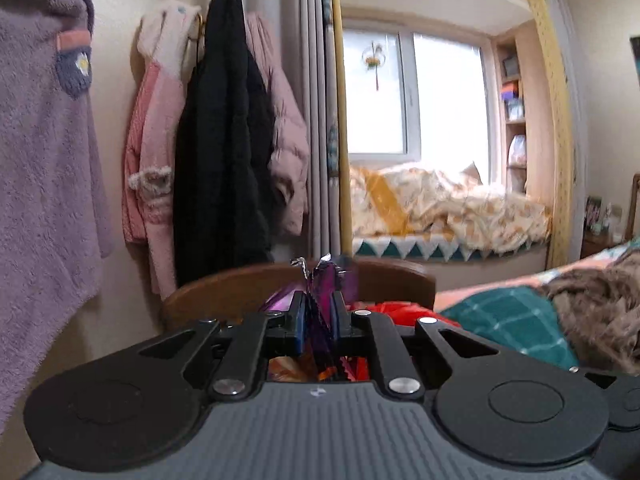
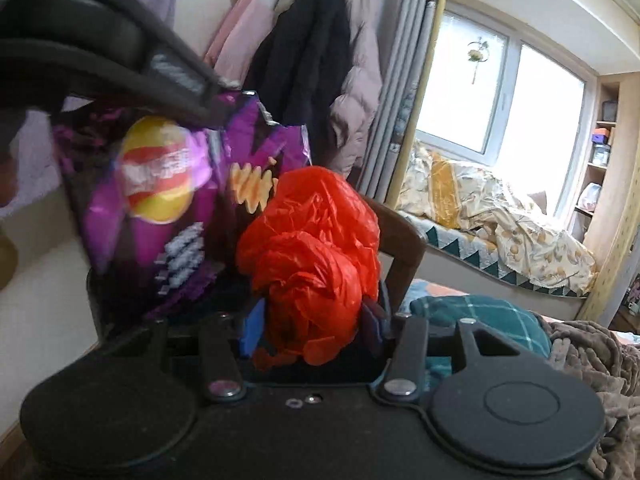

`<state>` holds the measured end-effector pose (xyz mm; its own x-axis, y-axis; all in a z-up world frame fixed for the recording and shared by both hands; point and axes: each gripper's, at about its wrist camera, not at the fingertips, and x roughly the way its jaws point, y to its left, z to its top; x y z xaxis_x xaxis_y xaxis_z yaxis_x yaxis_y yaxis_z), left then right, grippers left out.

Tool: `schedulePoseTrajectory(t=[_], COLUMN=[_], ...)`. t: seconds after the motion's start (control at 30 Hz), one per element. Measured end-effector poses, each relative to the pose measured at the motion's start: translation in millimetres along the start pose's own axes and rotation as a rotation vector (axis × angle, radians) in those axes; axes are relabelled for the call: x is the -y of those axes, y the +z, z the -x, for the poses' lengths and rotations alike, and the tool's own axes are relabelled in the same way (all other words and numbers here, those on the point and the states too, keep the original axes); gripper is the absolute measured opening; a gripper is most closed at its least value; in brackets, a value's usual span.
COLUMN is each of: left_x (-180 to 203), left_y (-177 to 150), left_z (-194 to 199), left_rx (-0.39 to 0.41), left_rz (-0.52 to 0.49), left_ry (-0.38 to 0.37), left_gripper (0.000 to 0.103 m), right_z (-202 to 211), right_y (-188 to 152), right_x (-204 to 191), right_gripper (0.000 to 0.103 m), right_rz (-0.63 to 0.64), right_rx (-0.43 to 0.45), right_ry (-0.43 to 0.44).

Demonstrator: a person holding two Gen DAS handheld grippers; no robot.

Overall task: Collect trash
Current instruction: 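Open both grippers over the wastebasket to drop the chip bag and red bag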

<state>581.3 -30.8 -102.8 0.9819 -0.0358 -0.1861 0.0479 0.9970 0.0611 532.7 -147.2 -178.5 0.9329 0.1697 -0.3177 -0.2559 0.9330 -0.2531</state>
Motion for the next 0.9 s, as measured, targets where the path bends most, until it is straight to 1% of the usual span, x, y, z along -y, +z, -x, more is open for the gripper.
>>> schedulePoseTrajectory(t=[0.07, 0.1, 0.17, 0.23, 0.27, 0.3, 0.33, 0.43, 0.53, 0.57, 0.6, 0.63, 0.7, 0.73, 0.77, 0.8, 0.83, 0.87, 0.9], left_x=[-1, -2, -6, -11, -12, -13, -14, -9, -4, -3, -1, 2, 11, 14, 17, 18, 18, 16, 14], left_y=[-7, -11, -17, -22, -23, -25, -27, -36, -44, -46, -48, -51, -58, -60, -62, -63, -63, -64, -64], left_z=[-9, -13, -20, -25, -27, -30, -34, -41, -46, -47, -50, -54, -61, -60, -59, -57, -56, -53, -51], left_rx=[-0.032, -0.049, -0.082, -0.104, -0.12, -0.141, -0.164, -0.211, -0.242, -0.253, -0.275, -0.297, -0.338, -0.332, -0.326, -0.32, -0.316, -0.311, -0.309], left_rz=[-0.023, -0.03, -0.03, -0.037, -0.045, -0.051, -0.059, -0.103, -0.131, -0.129, -0.133, -0.151, -0.197, -0.208, -0.213, -0.21, -0.197, -0.175, -0.148], left_ry=[0.025, 0.04, 0.046, 0.058, 0.061, 0.063, 0.065, 0.083, 0.077, 0.067, 0.061, 0.069, 0.077, 0.079, 0.078, 0.07, 0.057, 0.039, 0.019], left_gripper=[0.012, 0.012, 0.011, 0.011, 0.011, 0.011, 0.011, 0.012, 0.012, 0.012, 0.014, 0.014, 0.014, 0.014, 0.015, 0.019, 0.026, 0.029, 0.035], right_z=[-5, -6, -6, -3, -2, 1, 3, 11, 20, 23, 26, 29, 35, 37, 40, 43, 45, 47, 48], right_y=[-2, -4, -7, -8, -8, -10, -9, -8, -6, -5, -5, -5, -7, -7, -8, -8, -10, -11, -12], right_x=[-3, -5, -7, -9, -7, -7, -5, -1, 4, 7, 9, 11, 16, 19, 20, 22, 23, 24, 25], right_gripper=[0.053, 0.053, 0.056, 0.059, 0.064, 0.07, 0.073, 0.075, 0.077, 0.08, 0.087, 0.089, 0.09, 0.09, 0.09, 0.09, 0.09, 0.09, 0.09], right_rz=[0.011, 0.016, 0.028, 0.032, 0.032, 0.03, 0.029, 0.035, 0.045, 0.045, 0.046, 0.044, 0.041, 0.039, 0.038, 0.037, 0.035, 0.031, 0.025], right_rx=[-0.031, -0.034, -0.031, -0.015, -0.009, -0.004, 0.0, 0.026, 0.048, 0.052, 0.056, 0.065, 0.077, 0.08, 0.086, 0.091, 0.093, 0.094, 0.093], right_ry=[0.021, 0.019, 0.022, 0.016, 0.014, 0.016, 0.021, 0.015, -0.002, -0.001, -0.004, -0.008, -0.003, -0.002, -0.003, 0.0, 0.008, 0.014, 0.019])
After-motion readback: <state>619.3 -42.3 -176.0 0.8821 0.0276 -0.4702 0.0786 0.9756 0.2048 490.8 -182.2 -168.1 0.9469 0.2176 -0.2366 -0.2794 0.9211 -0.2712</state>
